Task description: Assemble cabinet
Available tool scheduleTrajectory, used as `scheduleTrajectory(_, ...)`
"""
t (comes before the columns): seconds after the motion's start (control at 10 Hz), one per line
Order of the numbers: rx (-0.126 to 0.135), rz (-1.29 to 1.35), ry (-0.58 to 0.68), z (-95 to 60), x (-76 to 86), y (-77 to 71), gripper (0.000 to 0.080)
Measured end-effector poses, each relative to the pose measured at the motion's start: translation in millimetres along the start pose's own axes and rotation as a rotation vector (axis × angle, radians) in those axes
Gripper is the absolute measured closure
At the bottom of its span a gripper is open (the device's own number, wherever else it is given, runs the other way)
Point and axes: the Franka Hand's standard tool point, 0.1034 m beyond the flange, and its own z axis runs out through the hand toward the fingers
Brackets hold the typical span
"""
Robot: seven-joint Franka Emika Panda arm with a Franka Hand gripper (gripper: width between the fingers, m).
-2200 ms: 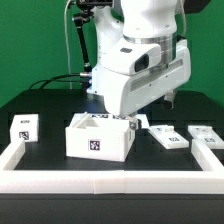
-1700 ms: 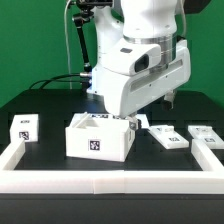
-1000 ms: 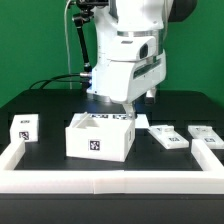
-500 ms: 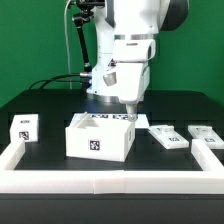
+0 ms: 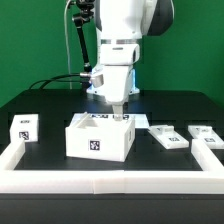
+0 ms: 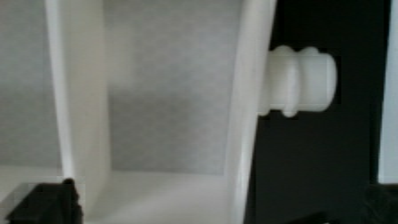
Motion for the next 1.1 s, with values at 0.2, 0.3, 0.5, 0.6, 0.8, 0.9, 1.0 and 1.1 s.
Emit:
scheduleTrajectory(0.2, 0.011, 0.033, 0.001, 7.7, -4.8, -4.7, 0.0002)
scheduleTrajectory(0.3, 0.023, 0.069, 0.001, 13.0, -3.7, -7.4, 0.0002)
scheduleTrajectory(0.5, 0.042, 0.105, 0.0, 21.6, -0.4, -12.4, 0.0002)
scheduleTrajectory(0.6, 0.056, 0.11, -0.001, 28.1, -0.3, -15.9, 0.0002)
scheduleTrajectory(0.8, 0.064, 0.119, 0.002, 39.6, 1.0, -17.6, 0.0002)
scheduleTrajectory(0.9, 0.062, 0.139, 0.003, 40.0, 3.4, -13.5, 0.0011)
scheduleTrajectory(1.0, 0.057, 0.153, 0.005, 38.3, 5.5, -8.8, 0.0011)
scheduleTrajectory(1.1, 0.058, 0.155, 0.004, 38.9, 4.5, -9.9, 0.0202)
